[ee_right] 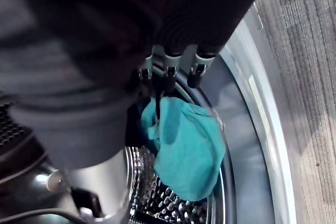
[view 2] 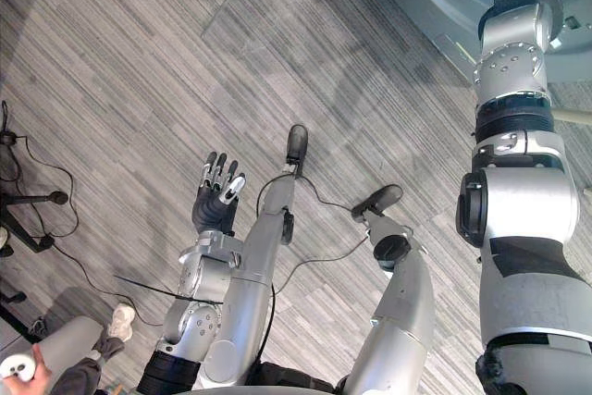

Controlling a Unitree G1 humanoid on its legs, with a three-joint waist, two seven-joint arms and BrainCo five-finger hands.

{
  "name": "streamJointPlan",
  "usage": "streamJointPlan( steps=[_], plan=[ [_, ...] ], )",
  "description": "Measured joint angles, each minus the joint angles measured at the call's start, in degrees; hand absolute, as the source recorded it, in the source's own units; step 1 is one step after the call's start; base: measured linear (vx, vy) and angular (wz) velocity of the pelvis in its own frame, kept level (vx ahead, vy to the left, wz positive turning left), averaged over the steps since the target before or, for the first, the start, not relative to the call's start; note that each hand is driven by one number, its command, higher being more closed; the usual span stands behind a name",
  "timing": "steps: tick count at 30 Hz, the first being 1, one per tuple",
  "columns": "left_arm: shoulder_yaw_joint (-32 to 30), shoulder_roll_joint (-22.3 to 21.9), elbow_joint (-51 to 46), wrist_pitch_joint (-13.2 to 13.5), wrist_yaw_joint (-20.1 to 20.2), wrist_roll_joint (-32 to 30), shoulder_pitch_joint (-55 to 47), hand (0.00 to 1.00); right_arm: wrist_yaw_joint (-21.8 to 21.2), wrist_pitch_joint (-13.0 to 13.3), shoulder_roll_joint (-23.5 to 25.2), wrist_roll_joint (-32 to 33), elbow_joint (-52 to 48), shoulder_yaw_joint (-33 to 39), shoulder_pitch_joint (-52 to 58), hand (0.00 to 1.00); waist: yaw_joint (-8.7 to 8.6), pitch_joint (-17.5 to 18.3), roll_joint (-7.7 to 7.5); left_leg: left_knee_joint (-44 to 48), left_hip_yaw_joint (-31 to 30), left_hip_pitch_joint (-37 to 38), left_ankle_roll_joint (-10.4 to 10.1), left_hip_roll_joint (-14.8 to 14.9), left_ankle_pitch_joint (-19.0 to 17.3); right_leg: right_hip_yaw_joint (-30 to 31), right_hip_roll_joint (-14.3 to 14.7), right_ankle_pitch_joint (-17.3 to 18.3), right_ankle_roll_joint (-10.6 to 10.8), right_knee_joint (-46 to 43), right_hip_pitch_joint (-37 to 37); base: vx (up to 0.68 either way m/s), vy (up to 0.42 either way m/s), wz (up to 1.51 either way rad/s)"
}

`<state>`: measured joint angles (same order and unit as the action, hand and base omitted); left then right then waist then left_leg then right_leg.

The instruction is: Pick up the laundry basket with both hands and put the clothes into the washing machine.

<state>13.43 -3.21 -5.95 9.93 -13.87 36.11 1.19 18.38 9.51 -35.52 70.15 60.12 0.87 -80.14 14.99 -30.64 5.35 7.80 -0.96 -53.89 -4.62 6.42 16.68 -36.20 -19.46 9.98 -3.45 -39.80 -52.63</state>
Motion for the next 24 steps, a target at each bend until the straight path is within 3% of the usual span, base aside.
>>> streamJointPlan(
  steps=[6, 10, 14, 18, 21, 24],
  plan=[
    [0.0, 0.0, 0.0, 0.0, 0.0, 0.4, 0.0, 0.00, -2.3, 0.0, 1.7, 0.1, -2.1, 2.3, 4.3, 0.00, -0.01, 0.0, 0.00, 0.0, 0.0, 1.1, -0.1, 0.3, -0.1, 0.0, 0.4, 0.2, 0.3, 0.3, 1.2, 0.01, -0.068, 0.00],
    [-0.6, 0.0, 0.2, 0.0, 0.0, 0.4, 0.1, 0.00, -3.5, 0.7, 7.6, 0.0, -10.3, 8.8, 13.4, 0.00, -0.87, 0.0, -0.08, 0.5, 0.1, 3.0, 0.1, 0.6, -0.2, 0.2, 1.1, 0.0, 0.5, 1.3, 3.6, 0.03, -0.073, -0.01],
    [-3.2, -0.1, 4.2, -0.2, 0.0, 0.1, 0.3, 0.00, -3.6, 3.8, 20.6, -0.3, -19.5, 13.4, 30.4, 0.00, -3.88, 1.3, -2.94, 3.5, 2.2, 6.1, 0.4, 1.2, -3.3, 2.1, 1.7, -0.2, 1.1, 2.3, 6.9, 0.05, -0.054, -0.16],
    [-5.4, 0.1, 7.9, -0.4, 0.0, -0.5, 0.2, 0.00, -4.4, 5.1, 30.6, -4.3, -25.5, 13.8, 47.9, 0.00, -6.87, 1.9, -5.27, 4.6, 3.3, 12.2, 0.2, 1.5, -5.9, 3.4, 2.4, -0.1, 2.3, 3.6, 13.0, 0.05, -0.039, -0.07],
    [-6.6, 1.2, 9.8, -0.7, 0.2, -0.8, -0.2, 0.00, -5.2, 4.6, 33.9, -10.6, -25.7, 13.7, 59.5, 0.00, -8.44, 2.5, -6.68, 2.6, 3.6, 18.4, -0.2, 1.2, -6.4, 3.8, 2.7, 0.3, 2.8, 4.7, 18.3, 0.06, -0.052, 0.02],
    [-7.8, 3.3, 10.1, -0.8, 0.3, -0.9, -1.8, 0.00, -6.8, 3.7, 35.1, -12.1, -25.7, 13.9, 68.5, 0.00, -9.89, 2.8, -7.26, -0.4, 3.8, 24.6, -0.5, 0.7, -6.3, 4.2, 2.7, 0.8, 3.6, 5.9, 23.1, 0.04, -0.052, 0.03]
  ],
)
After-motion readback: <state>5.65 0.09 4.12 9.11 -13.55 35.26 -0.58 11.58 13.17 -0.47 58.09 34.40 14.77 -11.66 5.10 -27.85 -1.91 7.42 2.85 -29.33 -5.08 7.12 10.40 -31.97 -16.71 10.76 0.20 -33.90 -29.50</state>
